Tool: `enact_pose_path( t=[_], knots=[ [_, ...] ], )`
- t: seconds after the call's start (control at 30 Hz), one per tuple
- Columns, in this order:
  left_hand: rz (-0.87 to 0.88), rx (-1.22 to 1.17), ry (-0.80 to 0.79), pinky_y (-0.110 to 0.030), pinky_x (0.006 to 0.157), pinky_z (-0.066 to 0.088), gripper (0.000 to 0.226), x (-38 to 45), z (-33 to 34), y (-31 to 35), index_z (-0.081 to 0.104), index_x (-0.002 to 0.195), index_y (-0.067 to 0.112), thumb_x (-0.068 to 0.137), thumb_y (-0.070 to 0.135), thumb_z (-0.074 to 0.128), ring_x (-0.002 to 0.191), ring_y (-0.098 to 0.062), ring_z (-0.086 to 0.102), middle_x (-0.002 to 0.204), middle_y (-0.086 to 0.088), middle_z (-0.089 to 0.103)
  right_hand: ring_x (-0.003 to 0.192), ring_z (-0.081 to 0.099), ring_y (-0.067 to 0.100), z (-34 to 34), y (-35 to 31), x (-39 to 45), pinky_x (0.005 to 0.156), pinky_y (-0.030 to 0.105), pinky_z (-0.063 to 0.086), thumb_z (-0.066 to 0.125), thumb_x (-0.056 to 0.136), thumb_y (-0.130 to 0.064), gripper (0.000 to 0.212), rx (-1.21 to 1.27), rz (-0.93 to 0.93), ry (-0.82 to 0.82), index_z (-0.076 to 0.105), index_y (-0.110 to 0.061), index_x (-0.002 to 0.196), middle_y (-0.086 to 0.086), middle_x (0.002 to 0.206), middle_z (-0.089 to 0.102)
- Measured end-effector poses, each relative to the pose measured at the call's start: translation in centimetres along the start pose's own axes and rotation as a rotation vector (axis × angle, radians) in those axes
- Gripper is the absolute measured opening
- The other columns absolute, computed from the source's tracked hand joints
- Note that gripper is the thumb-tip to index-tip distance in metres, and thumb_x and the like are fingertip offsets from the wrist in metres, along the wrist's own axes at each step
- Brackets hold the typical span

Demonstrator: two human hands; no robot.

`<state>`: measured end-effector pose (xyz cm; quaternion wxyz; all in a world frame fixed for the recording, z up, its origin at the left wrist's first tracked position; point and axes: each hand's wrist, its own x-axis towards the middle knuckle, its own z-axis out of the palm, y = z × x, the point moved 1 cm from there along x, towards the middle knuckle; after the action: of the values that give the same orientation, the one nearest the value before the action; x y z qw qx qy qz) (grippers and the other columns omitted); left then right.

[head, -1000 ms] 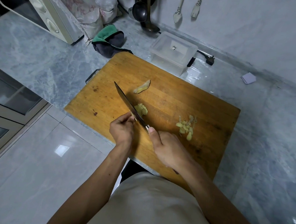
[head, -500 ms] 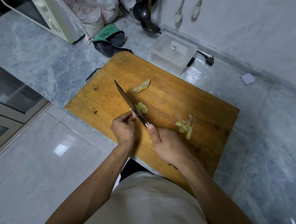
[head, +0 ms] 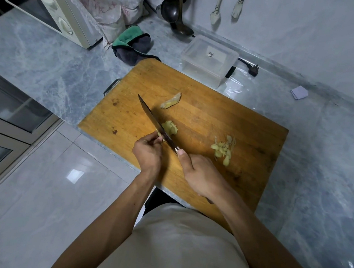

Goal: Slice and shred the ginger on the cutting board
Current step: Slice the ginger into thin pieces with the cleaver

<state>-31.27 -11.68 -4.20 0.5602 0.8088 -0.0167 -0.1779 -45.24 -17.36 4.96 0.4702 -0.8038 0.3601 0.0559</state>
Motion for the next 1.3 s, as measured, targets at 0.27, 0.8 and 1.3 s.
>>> enact_pose_path(
  t=[0.27, 0.8, 1.3],
  knots=[
    [0.029, 0.031, -0.025, -0.037, 0.094, 0.055, 0.023, -0.2, -0.2, 0.1, 0.074, 0.109, 0.000, 0.088, -0.004, 0.064, 0.096, -0.018, 0.070, 0.099, -0.009, 0.075, 0.061, 0.043, 0.009, 0.5, -0.2, 1.5, 0.067, 0.033, 0.038, 0.024, 0.108, -0.052, 0.057, -0.005, 0.000, -0.029, 0.043, -0.022, 0.063, -0.005, 0.062, 0.046],
    [0.050, 0.079, -0.015, -0.028, 0.090, 0.054, 0.023, -0.1, 0.2, 0.0, 0.077, 0.103, 0.005, 0.087, -0.003, 0.062, 0.094, -0.015, 0.069, 0.099, -0.005, 0.075, 0.070, 0.054, 0.018, 1.2, 0.8, 3.0, 0.064, 0.031, 0.037, 0.021, 0.106, -0.057, 0.057, -0.100, 0.001, -0.028, 0.047, -0.022, 0.068, 0.003, 0.076, 0.057],
    [0.032, 0.099, -0.021, -0.018, 0.082, 0.046, 0.021, -0.3, -0.2, 1.0, 0.076, 0.102, 0.006, 0.088, 0.000, 0.063, 0.089, -0.013, 0.067, 0.079, 0.011, 0.066, 0.072, 0.058, 0.023, 1.1, 0.5, 3.8, 0.067, 0.035, 0.044, 0.024, 0.104, -0.060, 0.061, -0.031, 0.050, -0.053, 0.049, -0.019, 0.068, 0.007, 0.078, 0.057]
  ],
)
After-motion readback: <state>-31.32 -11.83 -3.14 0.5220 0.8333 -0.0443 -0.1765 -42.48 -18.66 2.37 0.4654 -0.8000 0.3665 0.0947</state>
